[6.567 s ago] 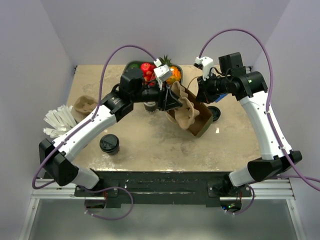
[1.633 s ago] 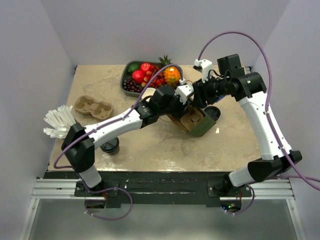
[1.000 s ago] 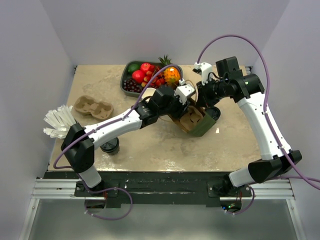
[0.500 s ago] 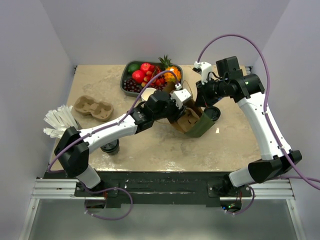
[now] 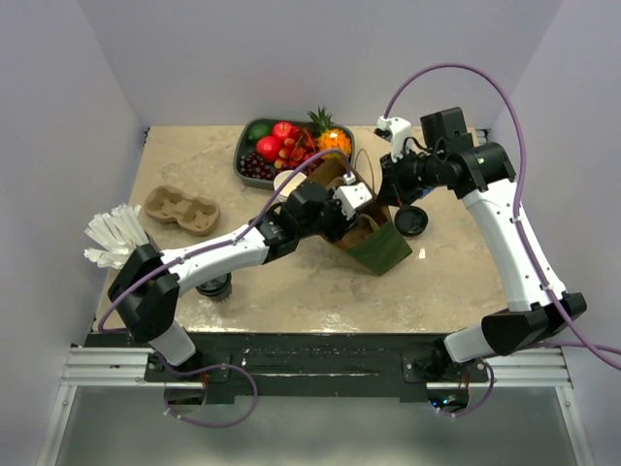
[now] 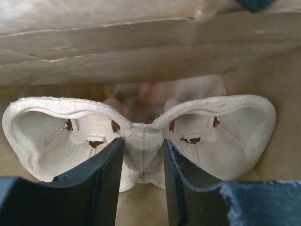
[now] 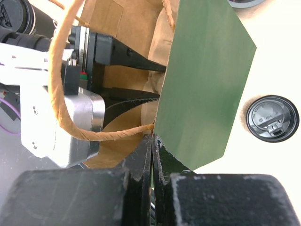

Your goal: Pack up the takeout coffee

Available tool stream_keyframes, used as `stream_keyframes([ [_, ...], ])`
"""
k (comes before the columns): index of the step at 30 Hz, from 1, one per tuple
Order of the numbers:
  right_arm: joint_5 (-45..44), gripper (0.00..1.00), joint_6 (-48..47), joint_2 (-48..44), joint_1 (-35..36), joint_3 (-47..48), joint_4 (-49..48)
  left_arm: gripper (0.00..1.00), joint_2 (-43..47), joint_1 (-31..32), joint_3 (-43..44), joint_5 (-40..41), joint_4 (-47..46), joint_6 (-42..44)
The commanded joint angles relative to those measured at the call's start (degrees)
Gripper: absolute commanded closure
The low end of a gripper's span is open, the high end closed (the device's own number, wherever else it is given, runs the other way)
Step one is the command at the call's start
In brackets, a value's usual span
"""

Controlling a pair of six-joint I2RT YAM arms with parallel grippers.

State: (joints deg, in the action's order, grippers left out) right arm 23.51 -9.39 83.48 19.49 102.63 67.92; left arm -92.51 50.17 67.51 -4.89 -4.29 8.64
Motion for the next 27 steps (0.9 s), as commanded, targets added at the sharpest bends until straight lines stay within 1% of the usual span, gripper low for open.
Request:
stream_keyframes([
  [1,1.36,1.00,-0.01,-1.48,-0.06,2.58,-2.09,1.00,1.81,0.10,-0.27,-4.25,-4.40,3.13],
  [3,1.37,1.00,-0.46,-1.57,-0.06,2.31,-2.00,1.00,2.24,0.01,-0.09,-4.78,-4.58,4.62],
  [6,1.98,1.00,-0.89,-1.83,0.03,1.87,-1.65,1.00,2.33,0.01,0.69,-4.26,-5.20,4.19],
  [11,2.16,1.00,-3.44,-2.88,0.03,0.82,-0.95,1.00,0.23,0.01,4.47,-4.26,-0.98,-0.90],
  [13,2.51,1.00,-3.79,-3.41,0.03,0.12,-1.12,1.00,-0.48,0.01,4.57,-3.20,-0.63,-2.57],
  [16,3.39,1.00,-4.67,-4.20,0.03,0.20,-1.30,1.00,-0.57,0.10,3.78,-2.68,-1.85,-3.11],
  [19,3.56,1.00,-4.68,-4.91,-0.06,0.21,-2.26,1.00,-0.74,0.10,3.16,-0.13,-3.61,-3.98],
  [23,4.17,1.00,-4.15,-5.17,0.11,-0.41,-3.32,1.00,-1.18,0.10,2.81,0.14,-5.28,-5.48],
  [25,4.79,1.00,-4.59,-5.17,-0.06,-0.85,-3.32,1.00,-1.97,0.01,3.33,0.75,-5.37,-7.75],
  [27,5.06,1.00,-4.67,-5.26,-0.06,-0.76,-3.23,1.00,-3.20,0.01,4.65,1.46,-4.67,-8.20],
])
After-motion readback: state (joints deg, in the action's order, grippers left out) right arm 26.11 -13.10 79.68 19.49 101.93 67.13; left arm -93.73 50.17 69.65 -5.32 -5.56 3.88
